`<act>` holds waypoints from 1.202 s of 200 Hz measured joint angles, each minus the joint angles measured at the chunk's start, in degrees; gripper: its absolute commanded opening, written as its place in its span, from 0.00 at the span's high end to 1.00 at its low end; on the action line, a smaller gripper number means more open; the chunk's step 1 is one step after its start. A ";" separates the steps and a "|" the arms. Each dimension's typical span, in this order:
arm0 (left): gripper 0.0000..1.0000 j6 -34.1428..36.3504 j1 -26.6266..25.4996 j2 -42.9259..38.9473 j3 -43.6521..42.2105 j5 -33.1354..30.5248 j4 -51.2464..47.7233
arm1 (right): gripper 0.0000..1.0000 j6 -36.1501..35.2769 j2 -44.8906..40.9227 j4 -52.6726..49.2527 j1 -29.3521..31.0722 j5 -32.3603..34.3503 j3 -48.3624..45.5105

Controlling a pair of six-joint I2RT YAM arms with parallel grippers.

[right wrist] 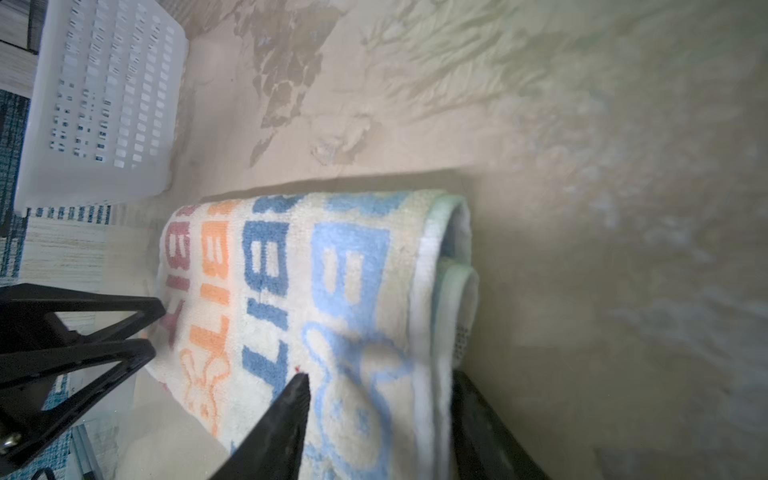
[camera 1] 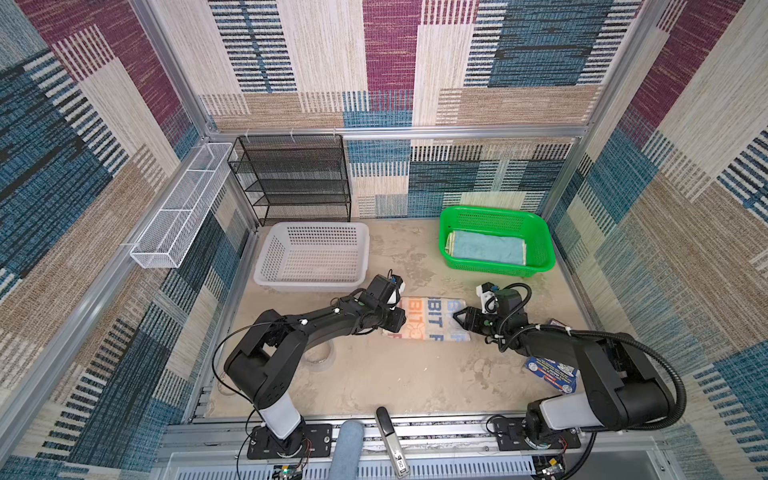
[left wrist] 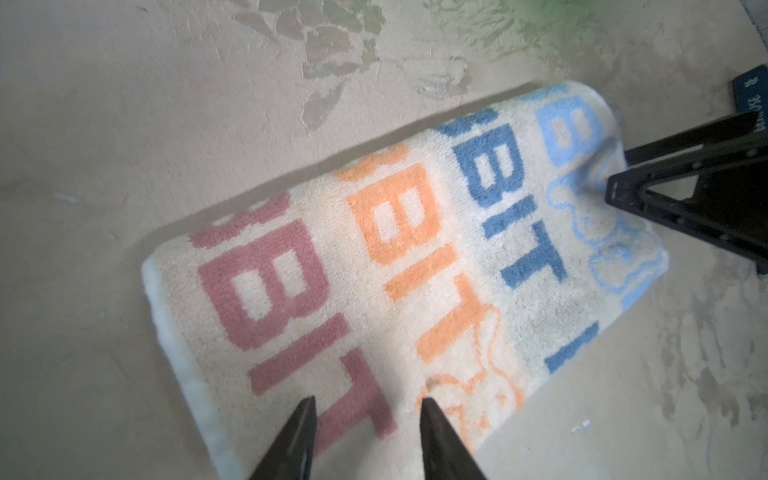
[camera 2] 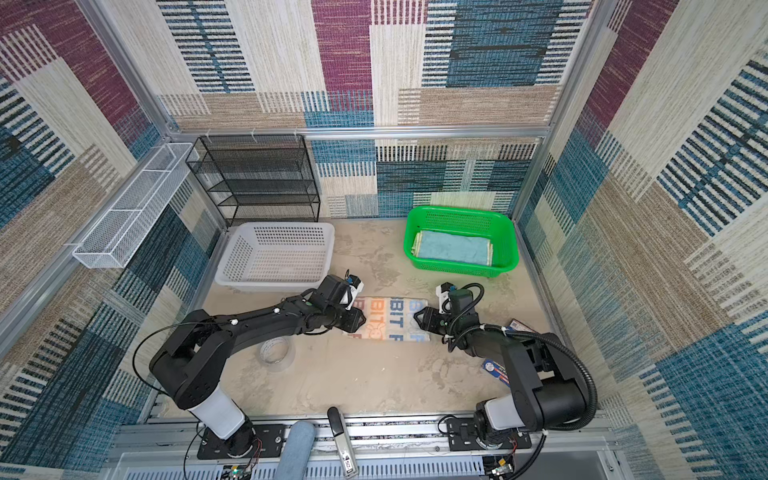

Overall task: Fold and stack the towels
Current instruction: 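Grasp the folded towel's end with the right gripper and lift it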

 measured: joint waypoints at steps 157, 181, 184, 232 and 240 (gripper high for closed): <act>0.34 1.49 1.07 -4.72 -5.14 -0.02 3.48 | 1.00 -5.25 15.43 -4.79 5.07 -1.49 26.45; 0.35 2.12 1.07 -8.74 -7.52 0.02 5.03 | 1.00 -8.28 18.62 -10.60 5.05 0.22 35.45; 0.35 2.27 1.07 -9.14 -7.78 0.02 5.25 | 1.00 -8.59 19.06 -11.47 5.05 0.39 36.63; 0.38 3.06 1.07 -12.22 -9.70 0.44 7.54 | 1.00 -14.62 26.23 -22.91 4.92 5.11 56.11; 0.38 3.06 1.07 -12.22 -9.70 0.42 7.67 | 1.00 -15.39 27.50 -24.59 4.68 5.75 59.41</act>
